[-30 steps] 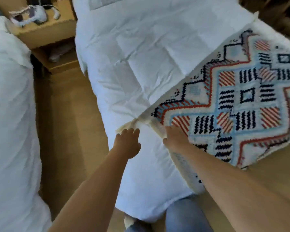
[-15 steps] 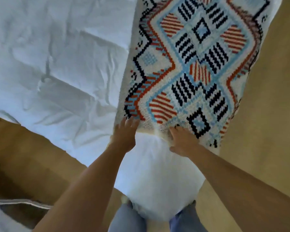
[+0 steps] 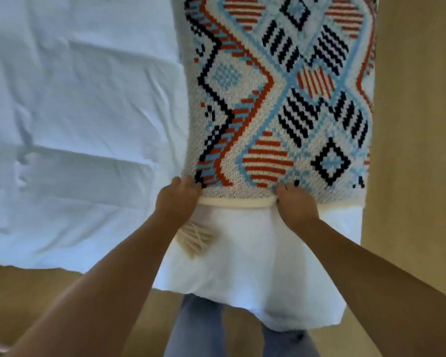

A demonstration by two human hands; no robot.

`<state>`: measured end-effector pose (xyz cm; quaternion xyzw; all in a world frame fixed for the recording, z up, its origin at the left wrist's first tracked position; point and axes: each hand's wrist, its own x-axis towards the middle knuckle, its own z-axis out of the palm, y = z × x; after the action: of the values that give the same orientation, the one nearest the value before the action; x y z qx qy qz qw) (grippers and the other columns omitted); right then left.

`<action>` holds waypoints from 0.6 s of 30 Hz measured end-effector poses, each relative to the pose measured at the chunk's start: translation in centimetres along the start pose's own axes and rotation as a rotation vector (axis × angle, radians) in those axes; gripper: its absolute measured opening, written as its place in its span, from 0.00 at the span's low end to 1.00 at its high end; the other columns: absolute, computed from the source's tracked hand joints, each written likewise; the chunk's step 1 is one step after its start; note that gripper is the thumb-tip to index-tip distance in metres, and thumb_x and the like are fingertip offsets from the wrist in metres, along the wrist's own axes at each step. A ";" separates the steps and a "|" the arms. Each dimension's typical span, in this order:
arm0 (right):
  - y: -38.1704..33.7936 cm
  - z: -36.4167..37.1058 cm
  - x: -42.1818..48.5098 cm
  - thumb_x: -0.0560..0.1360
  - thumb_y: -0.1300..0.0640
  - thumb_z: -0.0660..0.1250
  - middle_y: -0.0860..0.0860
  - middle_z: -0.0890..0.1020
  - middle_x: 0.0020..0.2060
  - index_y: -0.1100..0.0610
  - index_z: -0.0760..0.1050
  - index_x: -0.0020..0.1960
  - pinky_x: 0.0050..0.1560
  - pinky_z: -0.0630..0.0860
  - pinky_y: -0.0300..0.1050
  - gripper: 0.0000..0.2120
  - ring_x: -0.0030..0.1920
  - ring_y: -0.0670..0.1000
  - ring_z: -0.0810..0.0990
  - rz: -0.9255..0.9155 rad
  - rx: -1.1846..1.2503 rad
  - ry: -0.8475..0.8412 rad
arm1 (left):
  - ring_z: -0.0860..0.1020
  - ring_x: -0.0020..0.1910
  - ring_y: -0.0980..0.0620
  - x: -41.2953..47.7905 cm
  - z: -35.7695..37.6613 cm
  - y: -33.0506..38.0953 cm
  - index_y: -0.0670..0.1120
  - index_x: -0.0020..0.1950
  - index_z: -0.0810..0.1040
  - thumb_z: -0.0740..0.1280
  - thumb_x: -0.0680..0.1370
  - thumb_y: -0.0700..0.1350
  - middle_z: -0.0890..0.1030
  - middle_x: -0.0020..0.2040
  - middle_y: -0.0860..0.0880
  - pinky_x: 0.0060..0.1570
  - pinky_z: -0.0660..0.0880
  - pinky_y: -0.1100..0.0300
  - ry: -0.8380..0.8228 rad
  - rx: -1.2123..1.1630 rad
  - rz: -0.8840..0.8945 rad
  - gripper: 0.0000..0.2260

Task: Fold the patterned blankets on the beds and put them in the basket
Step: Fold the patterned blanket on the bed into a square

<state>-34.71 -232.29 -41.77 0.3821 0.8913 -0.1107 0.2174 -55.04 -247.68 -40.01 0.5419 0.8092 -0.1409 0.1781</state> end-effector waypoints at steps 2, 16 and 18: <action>-2.6 -0.1 -0.7 0.78 0.62 0.56 0.58 0.76 0.58 0.59 0.68 0.65 0.49 0.75 0.51 0.16 0.55 0.59 0.76 -0.039 0.003 0.013 | 0.77 0.44 0.42 -1.3 -0.9 -2.6 0.39 0.57 0.75 0.68 0.72 0.37 0.77 0.50 0.40 0.34 0.75 0.54 0.030 0.084 0.032 0.14; -29.1 0.8 -5.1 0.77 0.67 0.54 0.61 0.73 0.62 0.61 0.64 0.69 0.49 0.75 0.52 0.20 0.56 0.61 0.76 -0.524 0.158 -0.136 | 0.73 0.28 0.40 -16.6 3.8 -24.4 0.31 0.40 0.78 0.75 0.55 0.25 0.74 0.35 0.35 0.21 0.71 0.52 0.073 0.140 -0.410 0.15; -31.0 1.4 -5.1 0.77 0.67 0.54 0.59 0.73 0.62 0.60 0.65 0.68 0.52 0.74 0.52 0.19 0.57 0.59 0.75 -0.489 0.210 -0.145 | 0.74 0.30 0.41 -17.0 4.7 -25.1 0.32 0.40 0.78 0.74 0.56 0.25 0.74 0.34 0.36 0.25 0.73 0.52 0.067 0.173 -0.479 0.15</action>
<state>-53.76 -257.21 -39.62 0.1671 0.9228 -0.2788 0.2069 -71.70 -273.10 -35.88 0.3523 0.9048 -0.2301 0.0657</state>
